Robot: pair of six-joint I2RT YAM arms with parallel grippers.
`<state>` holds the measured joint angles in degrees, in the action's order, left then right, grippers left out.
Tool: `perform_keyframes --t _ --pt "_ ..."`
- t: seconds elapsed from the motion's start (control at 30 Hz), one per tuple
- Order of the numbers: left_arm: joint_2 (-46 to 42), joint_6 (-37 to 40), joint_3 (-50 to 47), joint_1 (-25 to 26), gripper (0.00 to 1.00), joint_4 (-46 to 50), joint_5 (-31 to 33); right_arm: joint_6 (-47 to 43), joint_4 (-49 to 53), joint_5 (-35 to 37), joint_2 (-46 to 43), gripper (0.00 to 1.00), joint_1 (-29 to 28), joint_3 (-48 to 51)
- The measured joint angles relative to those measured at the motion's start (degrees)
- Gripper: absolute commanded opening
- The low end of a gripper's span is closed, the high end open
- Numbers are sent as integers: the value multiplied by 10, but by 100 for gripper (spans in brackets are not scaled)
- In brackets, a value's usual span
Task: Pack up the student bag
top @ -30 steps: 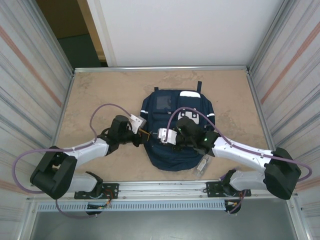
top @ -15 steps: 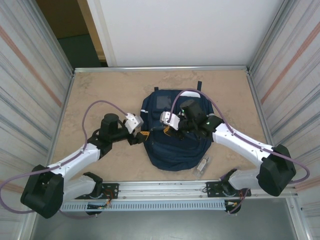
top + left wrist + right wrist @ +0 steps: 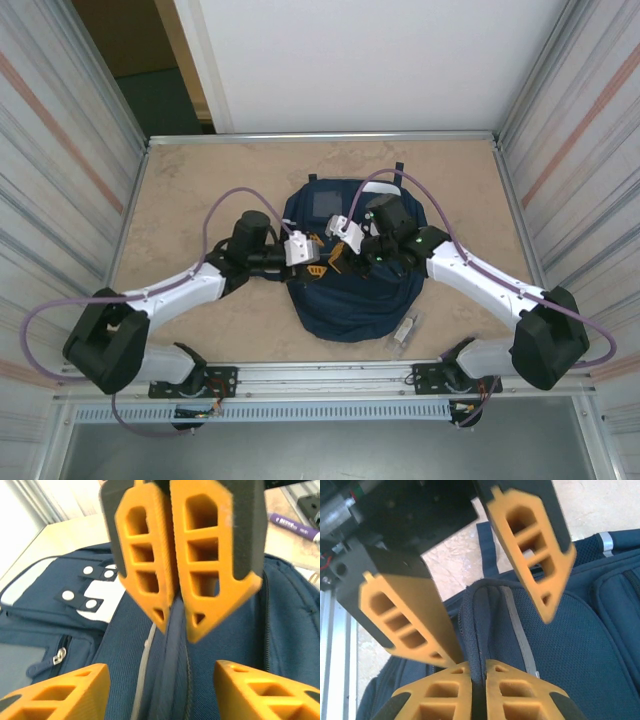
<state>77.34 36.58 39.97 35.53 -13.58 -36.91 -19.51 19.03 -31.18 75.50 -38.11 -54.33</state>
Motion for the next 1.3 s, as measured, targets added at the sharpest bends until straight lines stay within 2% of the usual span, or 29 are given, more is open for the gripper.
perform_keyframes --t 0.07,0.1,0.13,0.17,0.2,0.33,0.47,0.53,0.63,0.73,0.8,0.93,1.1,1.17,1.23,1.3 --pt "18 -3 12 2 18 -1 6 23 -9 6 -10 36 0 9" --pt "27 -7 17 3 13 -2 8 40 -14 18 -19 88 -1 13" --pt "32 -14 20 5 9 -3 13 60 -14 35 -28 99 -1 17" --pt "39 -22 23 5 2 -8 24 81 -12 57 -43 99 -2 21" --pt "44 -31 24 5 0 -16 35 103 -6 81 -62 99 -3 26" --pt "52 -90 24 4 0 -41 99 185 30 205 -150 99 -12 45" --pt "52 -169 24 -12 0 -60 161 329 95 362 -253 99 -5 51" --pt "49 -209 23 -25 0 -55 188 375 120 380 -296 99 17 55" --pt "24 -259 8 -41 0 -54 224 435 157 354 -322 96 70 57" --pt "-19 -292 -20 -48 0 -46 251 486 173 300 -281 88 97 63" --pt "-45 -311 -34 -48 0 -37 262 515 165 255 -238 90 97 78" --pt "-98 -344 -51 -48 0 7 278 550 144 204 -155 92 68 103" --pt "-175 -381 -80 -48 0 57 292 532 95 207 -60 88 9 82" --pt "-203 -395 -97 -48 0 66 290 522 70 221 -4 84 5 59" --pt "-225 -408 -106 -48 0 81 284 510 43 228 48 71 8 38" --pt "-236 -416 -106 -48 0 94 282 499 30 227 97 65 13 12"
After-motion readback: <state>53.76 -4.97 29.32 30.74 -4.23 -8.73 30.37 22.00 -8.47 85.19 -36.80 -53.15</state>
